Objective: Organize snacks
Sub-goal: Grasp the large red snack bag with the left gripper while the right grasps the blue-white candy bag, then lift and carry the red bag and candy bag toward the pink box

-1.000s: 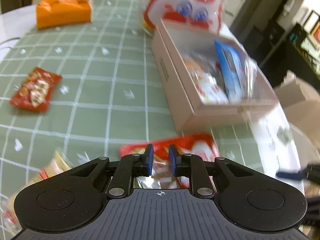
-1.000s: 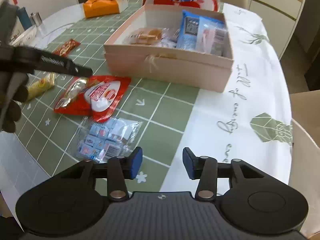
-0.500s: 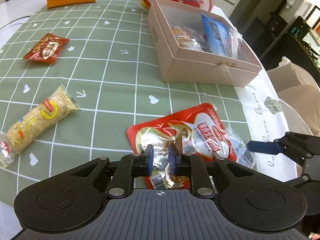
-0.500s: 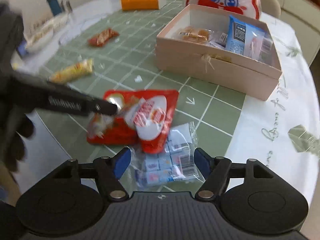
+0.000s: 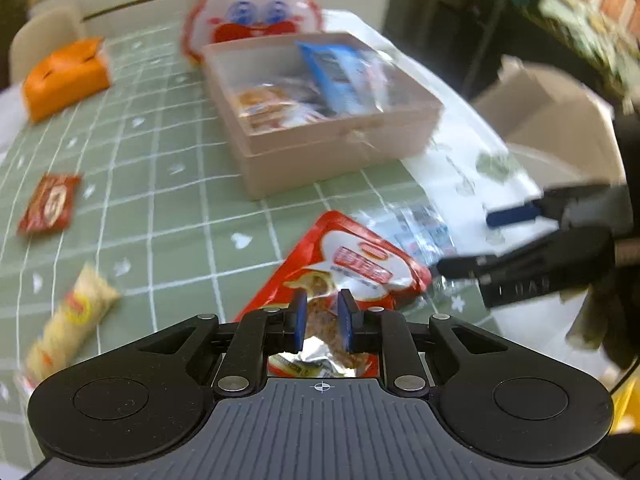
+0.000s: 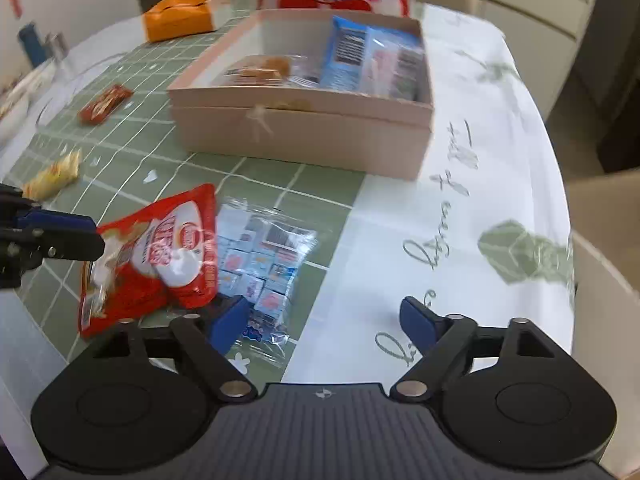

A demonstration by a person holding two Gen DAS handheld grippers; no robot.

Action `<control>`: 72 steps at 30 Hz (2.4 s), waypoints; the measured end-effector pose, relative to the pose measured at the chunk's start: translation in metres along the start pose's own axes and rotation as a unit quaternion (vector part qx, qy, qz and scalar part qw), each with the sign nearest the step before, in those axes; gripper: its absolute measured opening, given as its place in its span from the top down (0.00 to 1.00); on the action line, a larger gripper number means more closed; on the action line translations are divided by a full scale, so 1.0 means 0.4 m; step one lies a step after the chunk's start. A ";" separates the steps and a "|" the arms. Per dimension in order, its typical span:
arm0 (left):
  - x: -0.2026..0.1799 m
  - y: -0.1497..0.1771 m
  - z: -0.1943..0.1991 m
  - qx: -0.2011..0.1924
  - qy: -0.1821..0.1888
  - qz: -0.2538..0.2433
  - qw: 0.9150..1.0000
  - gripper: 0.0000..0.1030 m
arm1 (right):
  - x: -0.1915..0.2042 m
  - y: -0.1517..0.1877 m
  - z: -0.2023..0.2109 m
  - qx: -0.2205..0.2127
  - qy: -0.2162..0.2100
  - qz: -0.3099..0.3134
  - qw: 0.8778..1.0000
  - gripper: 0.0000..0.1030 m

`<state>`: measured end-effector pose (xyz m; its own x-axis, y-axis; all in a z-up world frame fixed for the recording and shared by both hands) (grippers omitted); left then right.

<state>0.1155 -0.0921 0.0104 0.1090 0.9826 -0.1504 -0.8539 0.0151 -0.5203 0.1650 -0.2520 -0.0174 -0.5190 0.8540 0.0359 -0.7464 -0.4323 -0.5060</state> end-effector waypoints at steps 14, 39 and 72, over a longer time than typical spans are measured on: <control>-0.076 0.025 -0.063 0.052 0.016 -0.052 0.997 0.25 | -0.024 0.010 -0.006 -0.015 0.001 -0.005 1.000 0.09; 0.023 -0.011 -0.079 0.001 0.044 0.070 0.997 0.46 | -0.005 0.029 -0.012 -0.024 0.019 0.028 0.999 0.00; -0.102 0.150 0.066 0.018 0.068 0.114 0.991 0.61 | 0.121 -0.029 0.027 0.017 0.007 0.045 0.999 0.40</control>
<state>0.0465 -0.1264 0.0075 -0.0236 0.9271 -0.3741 -0.8817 -0.1957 -0.4294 0.1441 -0.2088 -0.0004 -0.5795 0.8147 -0.0209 -0.7100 -0.5173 -0.4779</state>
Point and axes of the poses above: each gripper's, at about its wrist camera, not at the fingertips, and z roughly against the way its jaws point, x to its left, y to its underside, the point moved 6 cm from there along -z, roughly the way its jaws point, and after that the axes turned 6 degrees about z, right-handed, at the moved point
